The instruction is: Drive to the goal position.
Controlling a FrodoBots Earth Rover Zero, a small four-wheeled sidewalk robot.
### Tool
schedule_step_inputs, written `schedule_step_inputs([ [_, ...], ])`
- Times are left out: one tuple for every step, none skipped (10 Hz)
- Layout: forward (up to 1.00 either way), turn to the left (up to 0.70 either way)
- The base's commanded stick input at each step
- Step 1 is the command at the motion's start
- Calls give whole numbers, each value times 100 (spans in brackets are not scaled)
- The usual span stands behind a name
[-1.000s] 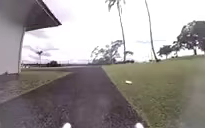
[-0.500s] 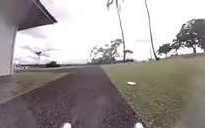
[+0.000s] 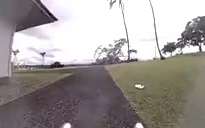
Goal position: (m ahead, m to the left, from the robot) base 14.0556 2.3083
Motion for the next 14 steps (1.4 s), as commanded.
schedule_step_inputs([
  [70,7],
  [70,30],
  [70,35],
  [70,18],
  [70,0],
  [70,0],
  [70,5],
  [70,10],
  [70,15],
  [70,3],
  [70,22],
  [70,35],
  [70,35],
  [70,35],
])
